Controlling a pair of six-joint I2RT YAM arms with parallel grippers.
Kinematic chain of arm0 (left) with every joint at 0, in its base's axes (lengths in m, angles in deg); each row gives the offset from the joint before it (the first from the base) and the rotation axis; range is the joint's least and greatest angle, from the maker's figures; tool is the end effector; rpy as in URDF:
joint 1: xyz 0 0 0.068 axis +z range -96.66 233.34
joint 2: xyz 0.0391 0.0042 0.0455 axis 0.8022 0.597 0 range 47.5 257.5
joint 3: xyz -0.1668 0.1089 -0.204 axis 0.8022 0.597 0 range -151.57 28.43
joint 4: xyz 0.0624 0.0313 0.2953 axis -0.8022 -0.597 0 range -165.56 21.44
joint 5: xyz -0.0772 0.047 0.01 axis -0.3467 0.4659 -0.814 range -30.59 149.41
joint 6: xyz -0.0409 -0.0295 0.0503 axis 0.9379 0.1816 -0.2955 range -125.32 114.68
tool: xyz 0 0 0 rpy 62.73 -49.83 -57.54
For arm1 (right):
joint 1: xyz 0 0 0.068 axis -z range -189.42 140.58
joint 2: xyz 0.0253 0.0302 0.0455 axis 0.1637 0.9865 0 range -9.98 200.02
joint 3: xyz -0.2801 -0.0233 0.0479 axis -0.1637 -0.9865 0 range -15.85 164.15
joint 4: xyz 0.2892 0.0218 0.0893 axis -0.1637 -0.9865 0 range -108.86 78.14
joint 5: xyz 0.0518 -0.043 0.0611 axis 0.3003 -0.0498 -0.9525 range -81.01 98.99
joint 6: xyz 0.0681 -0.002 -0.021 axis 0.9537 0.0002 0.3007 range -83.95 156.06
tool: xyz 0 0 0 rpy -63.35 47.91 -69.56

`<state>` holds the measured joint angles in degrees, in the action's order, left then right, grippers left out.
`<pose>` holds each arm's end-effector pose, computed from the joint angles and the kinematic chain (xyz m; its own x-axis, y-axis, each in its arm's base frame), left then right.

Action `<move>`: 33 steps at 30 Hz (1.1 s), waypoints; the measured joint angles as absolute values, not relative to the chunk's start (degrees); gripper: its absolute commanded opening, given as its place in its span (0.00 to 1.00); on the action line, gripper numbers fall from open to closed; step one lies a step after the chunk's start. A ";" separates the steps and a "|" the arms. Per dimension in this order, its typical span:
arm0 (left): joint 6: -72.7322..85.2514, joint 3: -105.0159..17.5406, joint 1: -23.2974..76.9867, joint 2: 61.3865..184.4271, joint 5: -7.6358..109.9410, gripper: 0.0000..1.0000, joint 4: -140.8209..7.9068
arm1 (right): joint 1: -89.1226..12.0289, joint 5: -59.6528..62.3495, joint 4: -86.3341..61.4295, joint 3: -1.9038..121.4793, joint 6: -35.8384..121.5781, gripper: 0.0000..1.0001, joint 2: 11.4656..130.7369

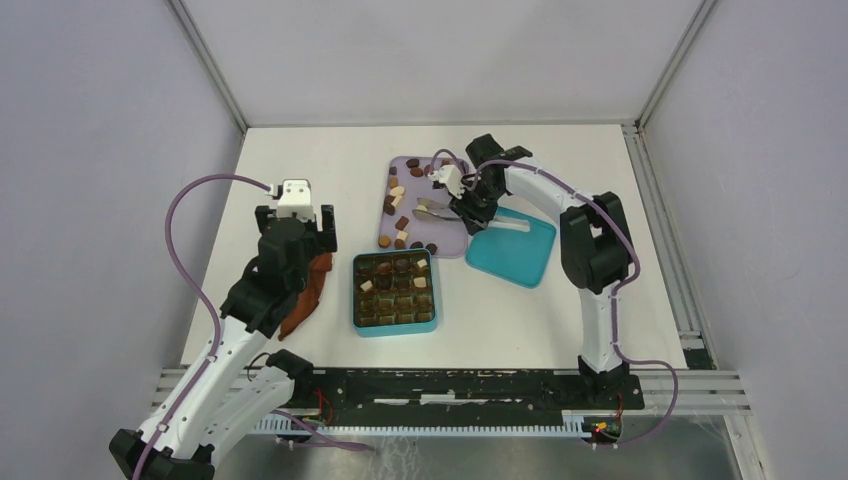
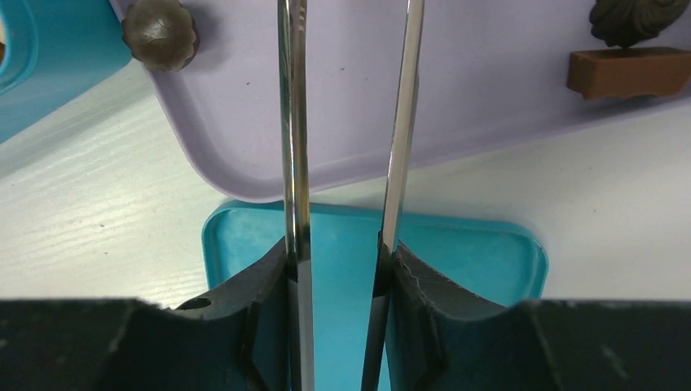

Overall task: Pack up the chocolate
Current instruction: Pick up the fake chocolate from the plate, then place the fake chocolate in the packing box.

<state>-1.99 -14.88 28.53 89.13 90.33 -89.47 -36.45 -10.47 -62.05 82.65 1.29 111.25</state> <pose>0.2105 -0.0642 0.3249 -0.2938 0.0808 -0.9525 -0.0976 0.9887 0.1140 0.4289 0.2407 0.1701 -0.4056 -0.8104 -0.4228 -0.9091 0.4057 0.0943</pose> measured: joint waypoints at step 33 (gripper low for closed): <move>-1.99 -14.88 28.53 89.13 90.33 0.90 -89.47 | -37.19 -27.78 -64.26 50.54 -15.78 0.13 75.16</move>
